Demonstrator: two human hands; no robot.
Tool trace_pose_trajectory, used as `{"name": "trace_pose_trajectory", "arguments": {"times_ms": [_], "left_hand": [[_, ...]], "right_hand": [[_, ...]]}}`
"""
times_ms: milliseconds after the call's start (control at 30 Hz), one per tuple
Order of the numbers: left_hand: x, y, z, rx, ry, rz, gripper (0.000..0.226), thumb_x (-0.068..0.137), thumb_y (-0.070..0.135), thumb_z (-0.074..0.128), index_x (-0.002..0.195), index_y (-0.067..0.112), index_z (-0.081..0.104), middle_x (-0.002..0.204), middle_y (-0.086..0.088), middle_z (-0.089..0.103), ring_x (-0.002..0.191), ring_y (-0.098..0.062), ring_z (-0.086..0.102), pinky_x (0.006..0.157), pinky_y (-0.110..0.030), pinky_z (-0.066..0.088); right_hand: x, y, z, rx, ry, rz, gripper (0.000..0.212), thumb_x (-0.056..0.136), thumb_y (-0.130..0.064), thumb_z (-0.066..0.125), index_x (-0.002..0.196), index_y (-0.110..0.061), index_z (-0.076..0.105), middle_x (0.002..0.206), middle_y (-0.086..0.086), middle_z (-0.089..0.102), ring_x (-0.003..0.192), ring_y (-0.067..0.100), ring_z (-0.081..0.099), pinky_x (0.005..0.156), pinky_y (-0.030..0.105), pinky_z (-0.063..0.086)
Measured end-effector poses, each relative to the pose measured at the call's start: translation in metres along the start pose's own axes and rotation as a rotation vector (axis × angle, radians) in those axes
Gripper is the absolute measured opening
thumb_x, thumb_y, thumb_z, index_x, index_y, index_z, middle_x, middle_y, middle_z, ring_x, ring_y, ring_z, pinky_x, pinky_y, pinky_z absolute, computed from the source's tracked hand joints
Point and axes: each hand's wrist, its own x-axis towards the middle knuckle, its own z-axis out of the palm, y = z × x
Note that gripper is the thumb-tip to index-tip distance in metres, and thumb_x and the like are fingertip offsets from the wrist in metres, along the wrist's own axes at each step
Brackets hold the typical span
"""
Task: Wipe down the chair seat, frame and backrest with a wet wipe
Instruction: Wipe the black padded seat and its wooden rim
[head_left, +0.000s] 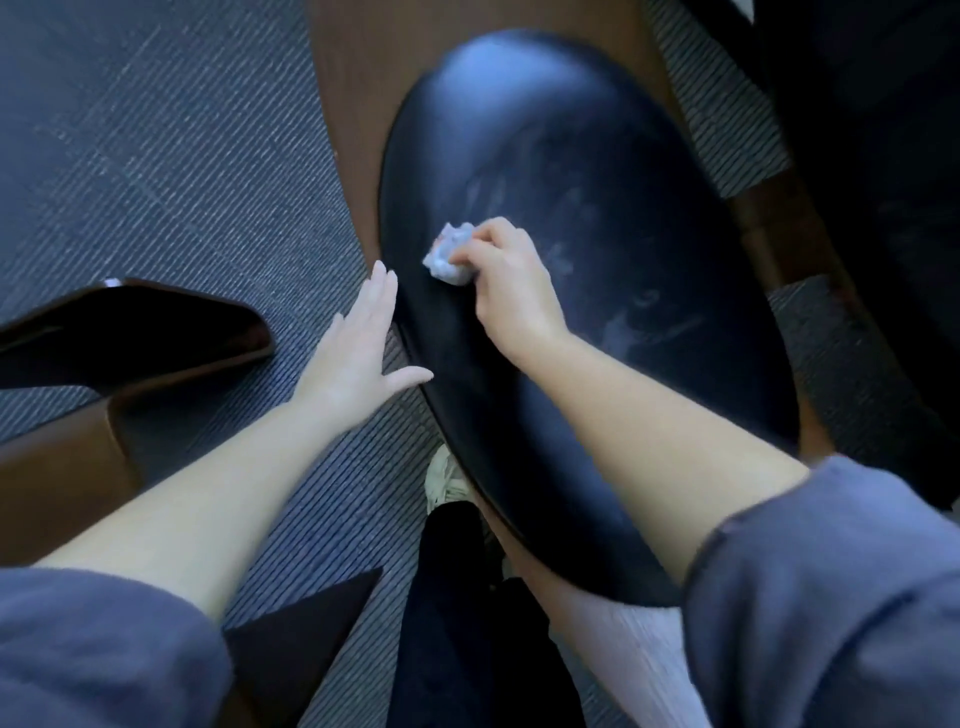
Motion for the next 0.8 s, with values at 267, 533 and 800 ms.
{"name": "trace_pose_trajectory", "arguments": {"times_ms": [267, 533, 800], "left_hand": [[-0.033, -0.018, 0.023, -0.105, -0.138, 0.050, 0.093, 0.092, 0.029, 0.064, 0.156, 0.022, -0.003, 0.162, 0.010, -0.014, 0.150, -0.012, -0.004, 0.121, -0.050, 0.011], [-0.041, 0.010, 0.007, 0.046, -0.142, 0.053, 0.097, 0.090, 0.037, 0.066, 0.156, 0.020, -0.003, 0.162, 0.004, -0.017, 0.150, -0.015, -0.005, 0.120, -0.047, 0.012], [-0.030, 0.031, 0.027, 0.188, -0.099, 0.028, 0.114, 0.082, 0.053, 0.068, 0.154, 0.013, -0.010, 0.160, -0.007, -0.025, 0.150, -0.022, -0.007, 0.118, -0.049, 0.018]], "right_hand": [[-0.094, 0.028, 0.010, -0.265, -0.377, -0.452, 0.031, 0.069, 0.011, 0.057, 0.085, -0.011, 0.071, 0.096, 0.005, 0.063, 0.089, 0.029, 0.053, 0.072, 0.042, 0.049], [-0.156, 0.039, -0.042, -0.361, -0.869, -0.427, 0.025, 0.071, 0.000, 0.059, 0.078, -0.020, 0.072, 0.094, -0.002, 0.065, 0.091, 0.024, 0.057, 0.072, 0.037, 0.052], [-0.026, 0.039, -0.033, -0.119, 0.030, 0.124, 0.037, 0.076, 0.003, 0.044, 0.078, -0.026, 0.067, 0.094, -0.008, 0.053, 0.089, 0.015, 0.045, 0.074, 0.029, 0.037]]}}
